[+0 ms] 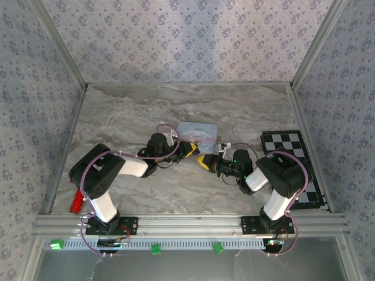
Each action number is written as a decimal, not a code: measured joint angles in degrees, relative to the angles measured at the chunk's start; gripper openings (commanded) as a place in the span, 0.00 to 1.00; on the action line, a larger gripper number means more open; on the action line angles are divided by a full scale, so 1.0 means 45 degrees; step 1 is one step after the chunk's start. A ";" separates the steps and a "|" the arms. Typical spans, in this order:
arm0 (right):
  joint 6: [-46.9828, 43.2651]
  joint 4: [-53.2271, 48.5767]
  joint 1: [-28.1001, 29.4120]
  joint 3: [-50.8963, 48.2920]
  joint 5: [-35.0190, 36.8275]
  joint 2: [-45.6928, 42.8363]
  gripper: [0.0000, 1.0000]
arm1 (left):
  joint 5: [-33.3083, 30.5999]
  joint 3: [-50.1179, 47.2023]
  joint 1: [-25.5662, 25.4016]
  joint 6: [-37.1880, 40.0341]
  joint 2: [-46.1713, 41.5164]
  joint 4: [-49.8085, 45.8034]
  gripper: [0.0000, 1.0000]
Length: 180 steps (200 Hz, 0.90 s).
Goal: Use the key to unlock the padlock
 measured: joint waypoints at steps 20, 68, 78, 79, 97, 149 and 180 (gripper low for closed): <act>-0.0029 0.0053 0.0005 0.0005 -0.0015 0.0131 0.00 | -0.0015 0.0000 -0.0010 0.0005 0.0000 -0.0068 0.00; -0.0068 0.0063 -0.0097 0.0015 -0.0160 0.0204 0.00 | -0.0136 0.0000 -0.0078 0.0044 0.0000 -0.0146 0.00; -0.0058 0.0039 -0.0141 0.0049 -0.0243 0.0189 0.00 | -0.0165 0.0000 -0.0087 0.0044 0.0000 -0.0131 0.00; -0.0058 0.0039 -0.0141 0.0053 -0.0253 0.0189 0.00 | -0.0165 0.0000 -0.0087 0.0044 0.0000 -0.0131 0.00; -0.0049 -0.0097 -0.0219 0.0141 -0.0345 0.0058 0.00 | -0.0228 0.0019 -0.0087 0.0044 0.0000 -0.0044 0.00; -0.0053 -0.0175 -0.0253 0.0243 -0.0340 0.0068 0.00 | -0.0359 0.0083 -0.0092 0.0044 0.0000 0.0044 0.00; -0.0058 -0.0131 -0.0257 0.0262 -0.0350 0.0194 0.00 | -0.0398 0.0083 -0.0097 0.0044 0.0000 -0.0015 0.00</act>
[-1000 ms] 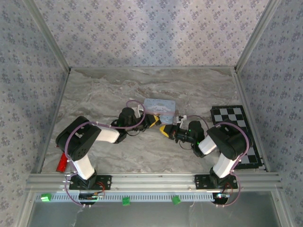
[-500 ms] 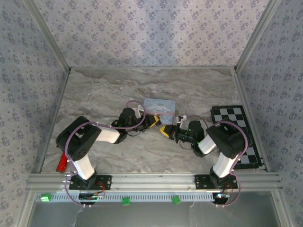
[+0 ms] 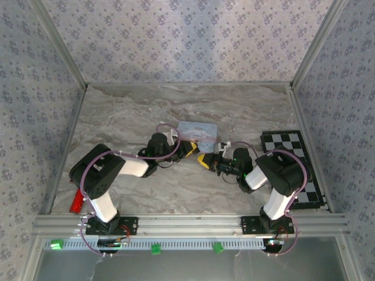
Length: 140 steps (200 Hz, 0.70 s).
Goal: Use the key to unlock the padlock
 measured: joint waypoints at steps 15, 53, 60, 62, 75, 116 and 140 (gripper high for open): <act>0.0005 -0.0010 -0.0073 0.0000 -0.0068 -0.0044 0.00 | -0.0019 0.0000 -0.0010 0.0005 0.0000 0.0000 0.00; 0.0015 -0.0083 -0.0267 0.0000 -0.0321 -0.0228 0.00 | -0.0073 0.0063 -0.0063 0.0000 0.0000 0.0102 0.00; 0.0015 -0.0097 -0.0272 0.0000 -0.0330 -0.0228 0.00 | -0.0073 0.0063 -0.0073 0.0000 0.0000 0.0102 0.00; 0.0015 -0.0102 -0.0272 0.0000 -0.0330 -0.0228 0.00 | -0.0073 0.0063 -0.0073 0.0000 0.0000 0.0097 0.00; 0.0005 -0.0107 -0.0257 0.0000 -0.0325 -0.0223 0.00 | -0.0073 0.0063 -0.0073 0.0005 0.0000 0.0102 0.00; -0.0015 0.0058 -0.0136 0.0000 -0.0311 0.0112 0.00 | -0.0073 0.0063 -0.0073 0.0097 0.0000 -0.0146 0.01; -0.0044 0.0063 -0.0053 0.0000 -0.0262 0.0117 0.00 | -0.0073 0.0063 -0.0073 0.0112 0.0000 -0.0170 0.10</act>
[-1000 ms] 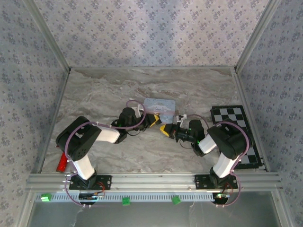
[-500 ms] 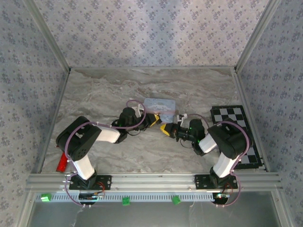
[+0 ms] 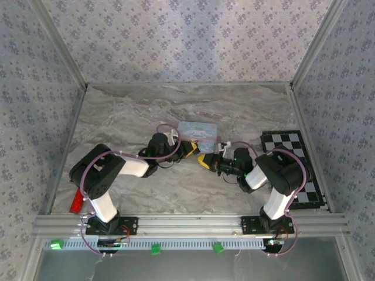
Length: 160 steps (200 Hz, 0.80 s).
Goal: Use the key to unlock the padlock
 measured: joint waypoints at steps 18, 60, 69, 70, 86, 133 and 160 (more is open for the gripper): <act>0.0005 0.0000 0.0112 0.0000 0.0141 0.0000 0.00 | 0.0000 0.0000 0.0000 0.0087 0.0000 -0.0019 0.14; 0.0000 -0.0024 0.0476 0.0000 0.0559 0.0000 0.00 | 0.0005 0.0000 -0.0024 0.0243 0.0005 -0.0131 0.22; 0.0000 -0.0024 0.0549 0.0000 0.0631 0.0000 0.00 | 0.0010 0.0000 -0.0053 0.0243 0.0010 -0.0160 0.22; 0.0000 -0.0024 0.0554 0.0000 0.0636 0.0000 0.00 | 0.0015 0.0000 -0.0058 0.0243 0.0010 -0.0165 0.22; 0.0000 0.0000 0.0690 0.0000 0.0733 0.0000 0.00 | 0.0039 0.0000 -0.0204 0.0282 0.0107 -0.0155 0.24; -0.0010 0.0121 0.0967 0.0019 0.0991 0.0044 0.00 | 0.0617 0.0005 -0.0597 0.0219 0.0505 -0.0204 0.18; -0.0092 0.0141 0.1001 -0.0034 0.1103 0.0121 0.00 | 0.0695 0.0019 -0.0593 0.0223 0.0505 -0.0204 0.13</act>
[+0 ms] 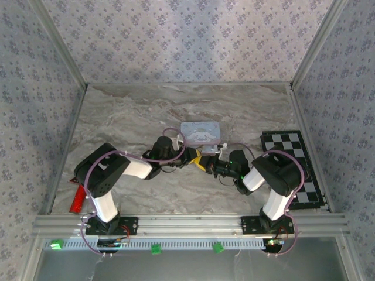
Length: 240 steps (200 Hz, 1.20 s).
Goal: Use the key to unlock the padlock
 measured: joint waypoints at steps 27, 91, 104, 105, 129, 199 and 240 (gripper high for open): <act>-0.0112 0.0340 -0.0058 -0.0403 0.0175 0.0015 0.00 | 0.0039 0.0000 -0.0005 0.0005 0.0039 -0.0034 0.19; -0.0306 0.0330 -0.0743 -0.1598 0.0525 0.0175 0.00 | 0.0044 0.0000 -0.0049 0.0209 0.0607 0.0019 0.20; -0.0306 0.0330 -0.0743 -0.1598 0.0525 0.0287 0.00 | 0.0063 0.0005 -0.0049 0.0301 0.0753 0.0277 0.21; -0.0306 0.0330 -0.0743 -0.1598 0.0525 0.0296 0.00 | 0.0068 0.0005 -0.0049 0.0311 0.0772 0.0301 0.21; -0.0311 0.0330 -0.0743 -0.1598 0.0525 0.0345 0.00 | 0.0092 0.0112 -0.0049 0.0403 0.1107 0.0748 0.25; -0.0345 0.0355 -0.0758 -0.1666 0.0554 0.0345 0.00 | 0.0068 0.0369 -0.0053 0.0452 0.1472 0.1049 0.34; -0.0457 0.0248 -0.1059 -0.1987 0.0568 0.0277 0.00 | -0.0243 0.0670 -0.0165 0.0928 0.1472 0.0340 0.37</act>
